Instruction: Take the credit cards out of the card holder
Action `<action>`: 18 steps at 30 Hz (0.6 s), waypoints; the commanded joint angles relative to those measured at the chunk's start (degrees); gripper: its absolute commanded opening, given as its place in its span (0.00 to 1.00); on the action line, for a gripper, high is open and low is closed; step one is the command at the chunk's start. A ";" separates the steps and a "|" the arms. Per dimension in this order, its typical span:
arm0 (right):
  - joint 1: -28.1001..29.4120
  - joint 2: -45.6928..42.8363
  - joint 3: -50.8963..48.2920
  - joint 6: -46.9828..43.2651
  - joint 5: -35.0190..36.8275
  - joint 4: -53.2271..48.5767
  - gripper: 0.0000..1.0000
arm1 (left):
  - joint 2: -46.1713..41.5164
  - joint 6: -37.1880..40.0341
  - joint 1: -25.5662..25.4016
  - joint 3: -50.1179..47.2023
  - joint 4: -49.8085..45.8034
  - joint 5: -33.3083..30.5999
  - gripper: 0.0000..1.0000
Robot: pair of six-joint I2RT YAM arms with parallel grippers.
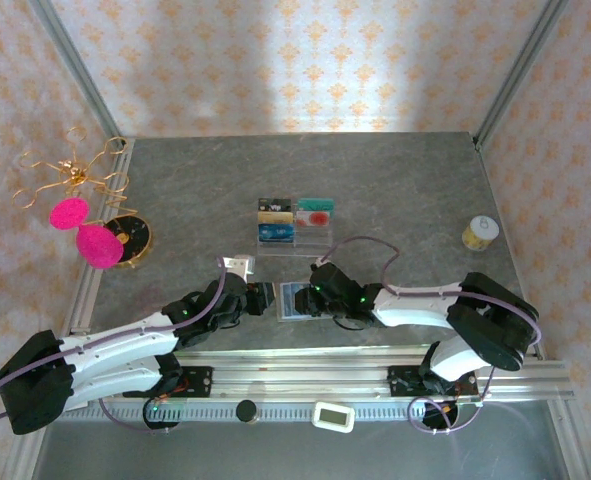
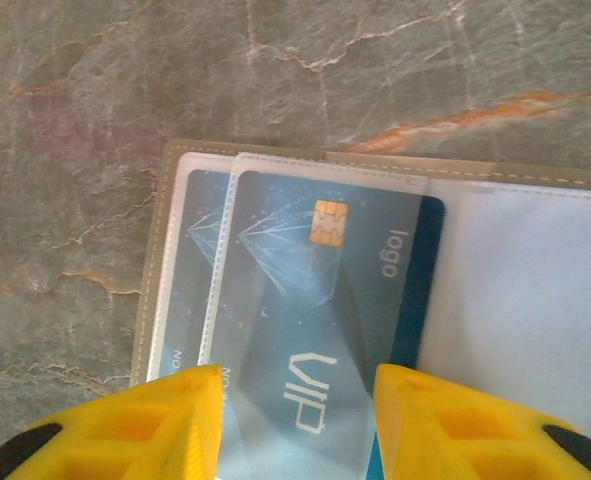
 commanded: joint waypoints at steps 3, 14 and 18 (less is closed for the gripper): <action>0.63 -2.29 -0.01 0.67 5.74 -4.68 0.43 | -0.29 0.25 -0.12 0.44 -1.31 -1.16 0.37; -2.40 -6.09 -2.27 -1.25 -1.46 -0.77 0.30 | 10.99 3.39 -1.16 6.35 6.37 5.92 0.18; -4.53 -7.13 -3.82 -0.91 -5.46 1.20 0.28 | 18.52 4.73 -2.14 9.56 9.62 8.90 0.08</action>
